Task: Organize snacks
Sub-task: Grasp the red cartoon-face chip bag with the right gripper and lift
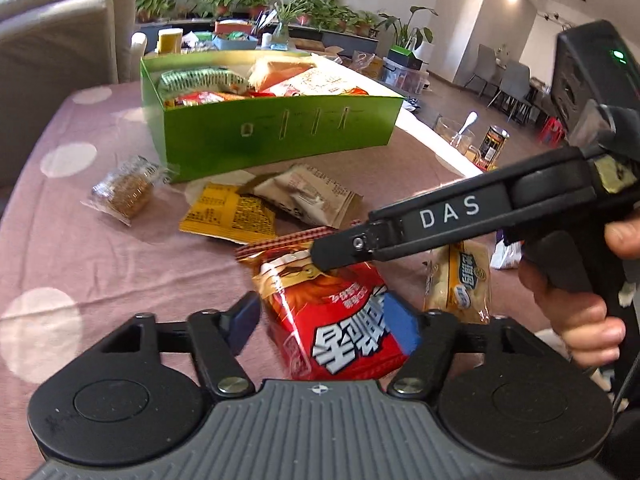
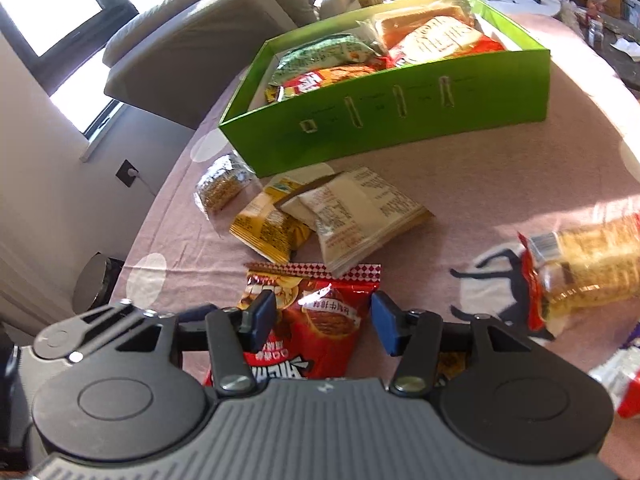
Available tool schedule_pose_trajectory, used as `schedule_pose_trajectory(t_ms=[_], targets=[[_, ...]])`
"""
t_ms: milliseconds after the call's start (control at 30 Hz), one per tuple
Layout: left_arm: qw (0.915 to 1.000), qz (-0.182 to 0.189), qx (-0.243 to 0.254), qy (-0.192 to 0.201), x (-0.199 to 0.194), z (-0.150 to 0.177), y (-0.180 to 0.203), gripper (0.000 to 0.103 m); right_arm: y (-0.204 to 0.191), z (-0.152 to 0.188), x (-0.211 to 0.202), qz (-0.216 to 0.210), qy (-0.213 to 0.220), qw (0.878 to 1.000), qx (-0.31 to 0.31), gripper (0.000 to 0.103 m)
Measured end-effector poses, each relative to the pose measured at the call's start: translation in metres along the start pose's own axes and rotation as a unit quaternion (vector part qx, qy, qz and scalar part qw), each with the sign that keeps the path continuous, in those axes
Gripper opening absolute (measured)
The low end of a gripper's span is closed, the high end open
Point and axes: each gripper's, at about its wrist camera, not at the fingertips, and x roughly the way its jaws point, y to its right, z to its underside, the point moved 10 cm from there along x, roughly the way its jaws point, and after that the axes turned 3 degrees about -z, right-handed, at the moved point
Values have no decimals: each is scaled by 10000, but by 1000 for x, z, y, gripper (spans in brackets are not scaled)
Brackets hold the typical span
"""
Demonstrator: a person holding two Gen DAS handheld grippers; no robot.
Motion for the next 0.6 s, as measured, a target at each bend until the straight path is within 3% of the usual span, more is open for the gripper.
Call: schedule_pose_trajectory(t_ms=[333, 600], targets=[[9988, -393, -136, 272, 1, -19, -11, 51, -15, -18, 2, -189, 353, 9988, -285, 68], [9983, -495, -108, 292, -19, -13, -18, 67, -5, -10, -14, -55, 264, 9996, -99, 68]])
